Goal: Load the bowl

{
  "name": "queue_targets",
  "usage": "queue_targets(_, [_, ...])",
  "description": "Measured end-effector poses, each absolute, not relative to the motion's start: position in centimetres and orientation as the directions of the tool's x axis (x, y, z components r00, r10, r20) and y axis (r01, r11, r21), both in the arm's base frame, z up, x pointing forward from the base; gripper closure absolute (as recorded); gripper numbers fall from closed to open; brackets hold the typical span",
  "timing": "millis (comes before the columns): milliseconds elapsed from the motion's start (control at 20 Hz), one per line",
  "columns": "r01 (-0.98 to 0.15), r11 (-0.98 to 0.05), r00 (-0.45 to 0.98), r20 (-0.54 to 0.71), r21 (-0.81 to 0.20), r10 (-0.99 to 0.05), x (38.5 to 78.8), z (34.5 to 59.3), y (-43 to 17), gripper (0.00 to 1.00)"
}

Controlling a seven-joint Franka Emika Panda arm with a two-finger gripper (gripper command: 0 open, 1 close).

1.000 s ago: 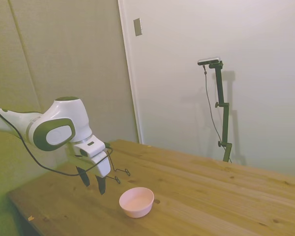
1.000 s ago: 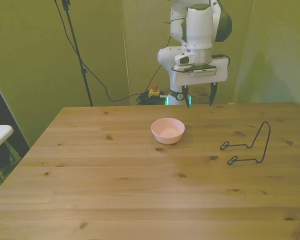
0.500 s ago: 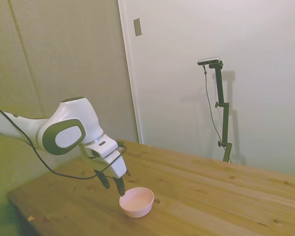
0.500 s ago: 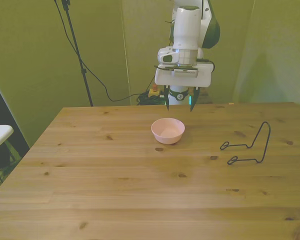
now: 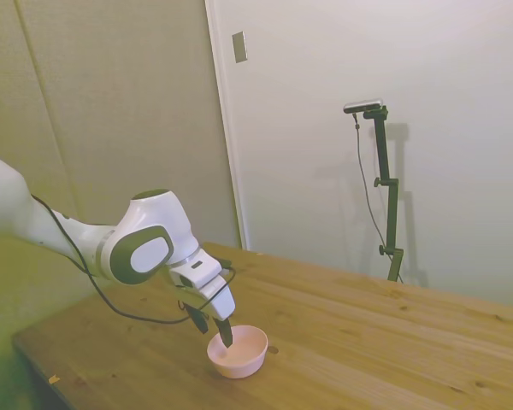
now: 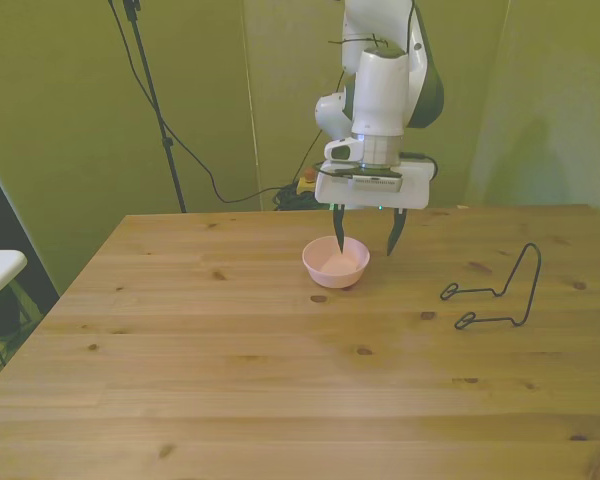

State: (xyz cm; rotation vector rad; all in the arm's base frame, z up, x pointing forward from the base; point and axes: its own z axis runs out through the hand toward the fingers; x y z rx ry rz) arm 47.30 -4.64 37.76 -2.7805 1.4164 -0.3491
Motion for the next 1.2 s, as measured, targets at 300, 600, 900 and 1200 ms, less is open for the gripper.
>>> queue_targets(300, [-0.816,-0.573,0.553,0.188,-0.075,-0.812,48.1,36.4,-6.0,1.0])
queue_targets(600, [-0.818,-0.57,0.551,0.184,-0.074,-0.814,48.1,36.2,-6.1,1.0])
queue_targets(900, [-0.818,-0.57,0.551,0.181,-0.073,-0.815,48.0,36.1,-6.5,1.0])
queue_targets(1200, [-0.817,-0.572,0.554,0.174,-0.072,-0.814,48.0,35.8,-6.7,1.0])
